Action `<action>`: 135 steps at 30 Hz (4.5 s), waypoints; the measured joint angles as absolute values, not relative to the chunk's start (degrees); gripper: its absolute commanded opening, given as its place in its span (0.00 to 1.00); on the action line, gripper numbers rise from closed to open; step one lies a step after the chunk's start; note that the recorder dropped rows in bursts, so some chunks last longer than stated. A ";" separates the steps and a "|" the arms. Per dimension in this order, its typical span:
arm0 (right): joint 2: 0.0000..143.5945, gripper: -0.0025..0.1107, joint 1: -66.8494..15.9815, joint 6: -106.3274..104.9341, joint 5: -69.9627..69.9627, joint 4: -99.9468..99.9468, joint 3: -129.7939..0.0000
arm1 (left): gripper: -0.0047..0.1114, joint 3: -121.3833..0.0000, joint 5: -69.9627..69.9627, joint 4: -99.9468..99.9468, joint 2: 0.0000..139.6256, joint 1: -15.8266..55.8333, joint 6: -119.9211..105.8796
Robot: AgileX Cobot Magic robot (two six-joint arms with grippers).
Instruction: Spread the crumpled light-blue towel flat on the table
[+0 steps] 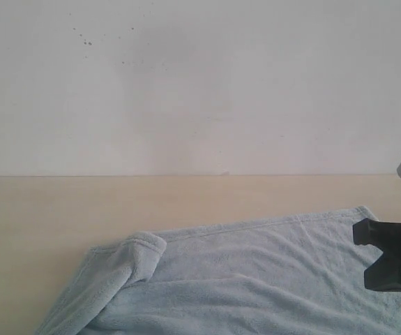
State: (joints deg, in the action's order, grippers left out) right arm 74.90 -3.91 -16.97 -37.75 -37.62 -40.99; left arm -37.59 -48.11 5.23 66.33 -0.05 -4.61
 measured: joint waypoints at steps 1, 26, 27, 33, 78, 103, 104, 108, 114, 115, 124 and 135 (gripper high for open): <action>74.90 0.02 -3.91 -17.09 -37.75 -37.88 -40.99 | 0.63 -37.59 -45.33 8.38 66.33 -0.05 -6.95; 74.90 0.02 -3.91 -19.38 -37.64 -40.78 -40.99 | 0.59 -83.09 -57.32 50.79 122.46 -0.05 -39.59; 74.90 0.02 -3.91 -19.38 -37.64 -40.78 -40.99 | 0.59 -83.70 -58.22 51.46 123.88 0.05 -40.26; 74.90 0.02 -3.91 -19.38 -37.64 -41.14 -40.99 | 0.59 -84.88 -58.45 47.91 127.45 2.20 -41.46; 74.90 0.02 -3.91 -22.53 -38.11 -42.86 -40.99 | 0.07 -85.71 -53.86 20.96 126.49 -10.65 -20.83; 105.54 0.02 -2.04 -34.56 -17.97 -43.36 -67.16 | 0.07 -68.48 -44.29 54.17 116.76 -11.81 -54.98; 107.71 0.02 -1.99 -35.38 -18.65 -43.36 -69.37 | 0.07 -68.36 -43.67 55.32 116.26 -11.81 -57.00; 115.11 0.02 -0.57 -35.73 -20.92 -43.02 -77.15 | 0.07 -68.47 -44.44 60.49 115.44 -11.69 -66.33; 120.17 0.02 3.68 -35.53 -23.22 -42.79 -80.70 | 0.07 -68.47 -45.67 64.73 115.44 -11.48 -71.38; 120.61 0.02 4.19 -35.31 -23.52 -42.79 -80.69 | 0.07 -68.47 -45.67 65.80 115.44 -11.48 -71.66; 122.94 0.02 5.23 -36.96 -23.40 -43.61 -80.96 | 0.07 -68.47 -48.49 74.30 115.55 -11.48 -73.30; 125.56 0.02 5.23 -35.99 -15.43 -44.51 -80.99 | 0.07 -68.47 -48.71 74.53 115.55 -11.48 -74.59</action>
State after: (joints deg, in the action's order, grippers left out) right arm 125.56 5.23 -35.99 -15.43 -44.51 -80.99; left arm -68.47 -48.71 74.53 115.55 -11.48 -74.59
